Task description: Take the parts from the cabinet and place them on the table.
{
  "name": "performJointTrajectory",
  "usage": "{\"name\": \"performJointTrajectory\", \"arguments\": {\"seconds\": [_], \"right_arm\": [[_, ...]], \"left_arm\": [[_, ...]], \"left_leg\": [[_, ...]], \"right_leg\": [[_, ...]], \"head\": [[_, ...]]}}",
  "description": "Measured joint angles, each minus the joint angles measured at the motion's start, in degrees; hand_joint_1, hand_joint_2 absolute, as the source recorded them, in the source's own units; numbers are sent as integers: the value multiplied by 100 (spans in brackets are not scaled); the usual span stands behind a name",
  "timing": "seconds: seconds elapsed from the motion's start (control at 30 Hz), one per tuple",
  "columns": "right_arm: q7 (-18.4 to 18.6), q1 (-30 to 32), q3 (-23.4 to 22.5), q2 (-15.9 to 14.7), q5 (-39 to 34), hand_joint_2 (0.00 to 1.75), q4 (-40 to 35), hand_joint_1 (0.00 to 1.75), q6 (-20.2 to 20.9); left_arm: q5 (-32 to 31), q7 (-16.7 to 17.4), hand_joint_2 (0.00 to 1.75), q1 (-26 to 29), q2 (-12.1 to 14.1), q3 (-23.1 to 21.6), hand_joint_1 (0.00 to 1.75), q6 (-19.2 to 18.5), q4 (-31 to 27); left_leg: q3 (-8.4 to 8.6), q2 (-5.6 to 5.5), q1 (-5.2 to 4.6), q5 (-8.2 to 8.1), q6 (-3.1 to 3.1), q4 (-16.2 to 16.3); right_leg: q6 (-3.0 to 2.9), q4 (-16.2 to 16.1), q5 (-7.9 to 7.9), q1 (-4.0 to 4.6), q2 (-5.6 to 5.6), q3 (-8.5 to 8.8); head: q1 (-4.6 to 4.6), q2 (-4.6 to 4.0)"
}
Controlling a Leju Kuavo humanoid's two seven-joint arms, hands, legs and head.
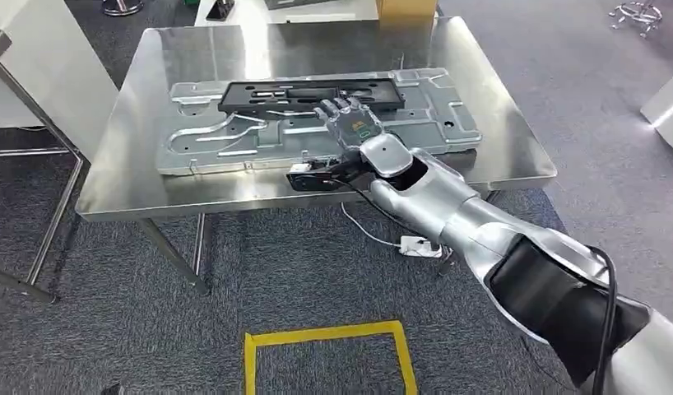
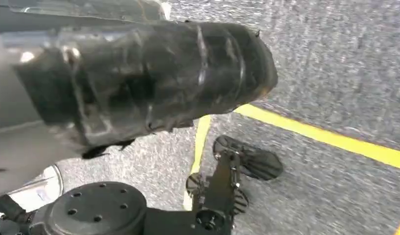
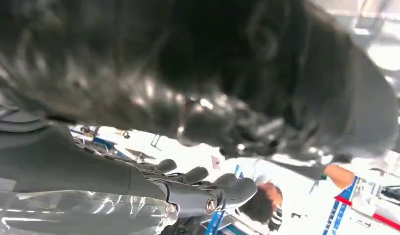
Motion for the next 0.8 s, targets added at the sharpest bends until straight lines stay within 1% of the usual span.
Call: {"name": "performJointTrajectory", "arguments": {"seconds": [0.03,0.07,0.1,0.13,0.17,0.2,0.23,0.27,0.3,0.33,0.37,0.4,0.43,0.47,0.5,0.53,0.57,0.6,0.63,0.67,0.7,0.73,0.77,0.8], "right_arm": [[15,-4,-2,-11,0,0,-31,0,0],[26,7,-7,-26,0,0,-55,0,0],[28,6,-7,-31,0,0,-55,0,0],[31,8,-7,-33,0,0,-57,0,7],[31,26,-7,-33,0,0,-70,0,15],[31,18,-7,-35,0,0,-78,0,26],[31,16,-7,-39,0,0,-92,0,26],[33,21,-11,-39,0,0,-98,0,26],[33,32,-11,-44,0,0,-100,0,26],[33,50,-11,-48,0,0,-100,0,26],[33,75,-11,-55,0,0,-100,0,24],[33,103,-11,-63,0,0,-100,0,24],[33,123,-11,-70,0,0,-100,0,24],[33,132,-11,-74,0,0,-100,0,22],[33,129,-13,-79,0,0,-103,0,22],[35,130,-20,-81,0,0,-118,0,17],[37,130,-39,-116,0,0,-124,0,15],[35,134,-44,-118,0,0,-133,0,15],[35,132,-46,-120,0,0,-133,0,18],[35,141,-50,-124,0,0,-133,0,22],[35,148,-52,-157,0,0,-133,0,24],[37,146,-57,-173,0,0,-133,0,22],[39,147,-68,-181,0,0,-133,0,20],[39,163,-72,-181,0,0,-133,0,17]], "left_arm": [[0,-4,0,-2,-7,0,0,-2,0],[2,-4,0,6,-9,0,0,-7,0],[0,4,0,3,-11,-2,0,-7,0],[2,7,0,5,-17,-4,0,-7,0],[4,11,0,13,-15,-4,0,-4,0],[4,11,0,24,-26,-7,0,-4,0],[4,11,0,27,-37,-7,0,-4,0],[4,9,0,27,-39,-7,0,-4,0],[7,9,0,25,-41,-7,0,-4,0],[5,9,0,25,-46,-7,0,-2,0],[7,7,0,24,-52,-7,0,-7,0],[7,4,0,22,-59,-7,0,-9,0],[7,4,0,22,-61,-7,0,-9,0],[4,4,0,21,-61,-7,0,-9,0],[4,2,0,12,-59,-7,0,-9,0],[4,2,0,-9,-57,-7,0,-9,0],[4,-7,0,-22,-55,-9,0,-9,0],[6,-4,0,-10,-57,-9,0,-9,0],[4,-4,0,-11,-57,-11,0,-15,0],[4,-4,0,-10,-57,-11,0,-15,0],[4,-4,0,-10,-61,-15,0,-13,0],[7,9,0,-15,-63,-22,0,-15,0],[4,11,0,-19,-63,-28,0,-15,0],[4,11,0,-17,-63,-33,0,-15,0]], "left_leg": [[-49,-4,-26,31,-36,21],[-37,-1,-10,94,-68,-10],[-35,0,-1,141,-91,-19],[-49,-2,30,207,-133,-41],[-77,-25,-4,235,-176,-49],[-163,-30,29,41,-191,34],[-256,-27,39,-287,-221,284],[-369,-24,51,-644,-252,686],[-474,-21,57,-938,-275,1141],[-543,-22,57,-1091,-289,1536],[-529,-22,55,-1051,-290,1755],[-418,-22,55,-888,-283,1744],[-216,-22,53,-687,-268,1544],[102,-22,48,-529,-241,1151],[504,-22,37,-524,-207,647],[899,-22,3,-789,-177,126],[1006,-33,-17,-865,-143,-152],[925,-35,-34,-783,-111,-75],[923,-38,-54,-776,-94,-114],[899,-35,-58,-715,-46,-118],[883,-8,13,-608,25,-189],[814,13,-8,-536,46,-193],[731,22,-11,-466,91,-196],[638,28,-17,-392,110,-195]], "right_leg": [[-7,-428,-163,34,-1,240],[2,-414,-136,34,1,213],[-13,-444,-91,52,1,196],[-37,-430,-58,77,-2,168],[-83,-509,20,25,-30,90],[-115,-518,111,15,-45,85],[-156,-524,182,2,-32,-5],[-172,-520,254,5,-34,-94],[-175,-519,321,7,-31,-185],[-172,-513,391,9,-25,-276],[-166,-507,458,12,-24,-369],[-161,-499,520,17,-24,-457],[-152,-489,582,20,-25,-549],[-139,-476,647,21,-24,-640],[-120,-460,710,20,-21,-701],[-86,-454,752,36,-20,-756],[-60,-446,802,30,-40,-763],[-26,-493,857,20,-43,-738],[1,-499,907,8,-39,-743],[37,-523,973,6,-38,-750],[71,-495,923,2,-31,-790],[88,-338,650,-8,-14,-876],[97,-9,265,-8,-16,-991],[116,438,-106,-16,-18,-1101]], "head": [[0,0],[-20,0],[18,0],[15,0],[17,0],[18,0],[-9,0],[-26,0],[-15,0],[-24,0],[-20,0],[-18,0],[-17,0],[-17,0],[-17,0],[-17,0],[0,0],[2,0],[-53,0],[-40,0],[-37,0],[-41,0],[0,0],[2,0]]}}
